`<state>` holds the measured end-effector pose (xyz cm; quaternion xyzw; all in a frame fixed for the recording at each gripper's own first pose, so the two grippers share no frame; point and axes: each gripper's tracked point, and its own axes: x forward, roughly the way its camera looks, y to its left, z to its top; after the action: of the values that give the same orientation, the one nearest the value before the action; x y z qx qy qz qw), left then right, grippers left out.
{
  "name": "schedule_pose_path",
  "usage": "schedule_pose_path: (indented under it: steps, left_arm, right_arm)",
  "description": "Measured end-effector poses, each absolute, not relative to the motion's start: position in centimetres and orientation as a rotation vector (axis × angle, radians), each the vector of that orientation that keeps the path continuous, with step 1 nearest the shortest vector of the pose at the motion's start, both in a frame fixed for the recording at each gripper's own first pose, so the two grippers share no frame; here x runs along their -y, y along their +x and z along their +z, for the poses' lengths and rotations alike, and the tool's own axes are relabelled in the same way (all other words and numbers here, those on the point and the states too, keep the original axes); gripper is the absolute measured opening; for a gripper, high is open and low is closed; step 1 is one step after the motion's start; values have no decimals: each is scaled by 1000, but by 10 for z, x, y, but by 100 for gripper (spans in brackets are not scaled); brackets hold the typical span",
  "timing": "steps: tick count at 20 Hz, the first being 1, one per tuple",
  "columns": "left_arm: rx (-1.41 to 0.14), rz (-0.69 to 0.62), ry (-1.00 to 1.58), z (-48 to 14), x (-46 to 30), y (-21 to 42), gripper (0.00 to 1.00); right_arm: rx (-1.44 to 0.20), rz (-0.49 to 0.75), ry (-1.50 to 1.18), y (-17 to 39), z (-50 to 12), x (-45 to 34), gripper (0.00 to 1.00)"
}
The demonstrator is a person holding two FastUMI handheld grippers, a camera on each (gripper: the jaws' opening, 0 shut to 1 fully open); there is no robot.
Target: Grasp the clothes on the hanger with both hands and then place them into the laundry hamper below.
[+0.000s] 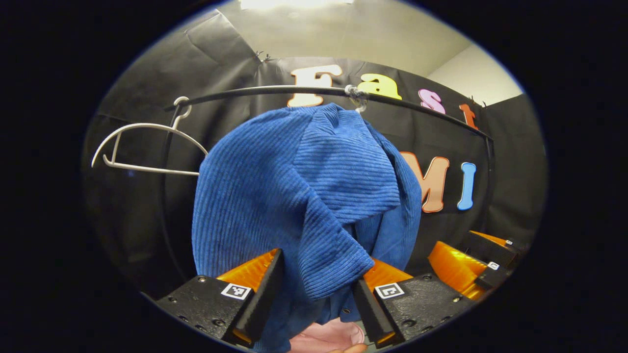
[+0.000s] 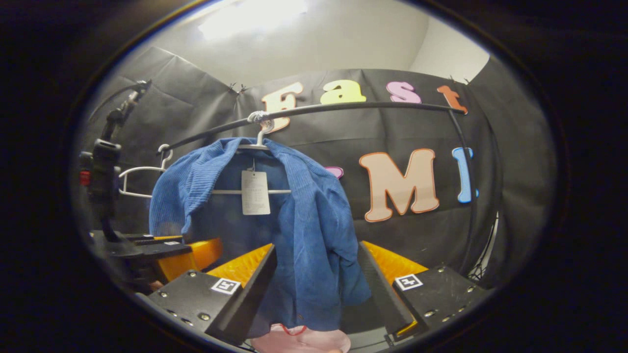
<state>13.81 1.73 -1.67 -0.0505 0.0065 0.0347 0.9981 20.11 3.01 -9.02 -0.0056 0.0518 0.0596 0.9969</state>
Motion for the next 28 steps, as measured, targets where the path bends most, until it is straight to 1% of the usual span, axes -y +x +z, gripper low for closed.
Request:
schedule_pose_path:
  steps: [1,4,6,7,8,9,10,11,13,14,15,16,18,19,20,23,25,26,27,28]
  left_arm:
    - [17,71,-102,-11,-21,140,73]
    - [26,116,-102,-8,-42,144,30]
    - [7,90,-102,-9,-39,141,2]
    - [-4,40,-102,-10,-33,141,0]
    - [-34,6,-101,-14,-28,138,0]
    - [-50,-21,-88,-16,-23,133,0]
    - [-54,-37,-79,-15,-22,129,0]
    - [-42,-42,-65,-11,-24,127,1]
    - [-51,-68,-60,-9,-24,121,1]
    - [-78,-97,-77,-11,-21,115,0]
    - [-95,-136,-104,-8,-18,108,0]
    - [-100,-174,-112,-2,-18,97,1]
    - [-33,-220,-82,24,-33,79,0]
    - [0,-214,-71,36,-45,72,0]
    - [10,-202,-63,43,-57,70,0]
    - [-35,-235,-57,46,-70,66,0]
    - [-32,-229,-67,56,-83,63,1]
    - [-1,-235,-65,68,-87,63,0]
    - [28,-221,-34,77,-97,64,1]
    - [58,-191,7,85,-110,65,0]
  right_arm:
    - [-105,140,-28,212,-95,-39,98]
    - [-112,143,-36,243,-111,-50,98]
    - [-130,160,1,261,-123,-63,99]
    - [-124,170,19,269,-123,-67,100]
    - [-117,153,23,278,-122,-66,94]
    - [-110,125,15,283,-122,-58,94]
    - [-111,94,-2,289,-122,-52,98]
    - [-108,68,-26,294,-123,-47,100]
    - [-119,72,-43,306,-128,-48,100]
    - [-142,87,-35,314,-134,-52,94]
    - [-177,94,-14,316,-140,-54,98]
    - [-194,92,9,316,-142,-53,66]
    - [-155,101,13,316,-128,-52,0]
    - [-141,100,-22,314,-123,-50,3]
    - [-142,78,-68,312,-121,-41,0]
    - [-110,7,-164,305,-108,-23,0]
    - [-71,-50,-210,299,-93,-13,1]
    - [-65,-59,-214,298,-89,-11,2]
    - [-61,-72,-213,299,-89,-8,0]
    - [-56,-97,-233,296,-85,-2,2]
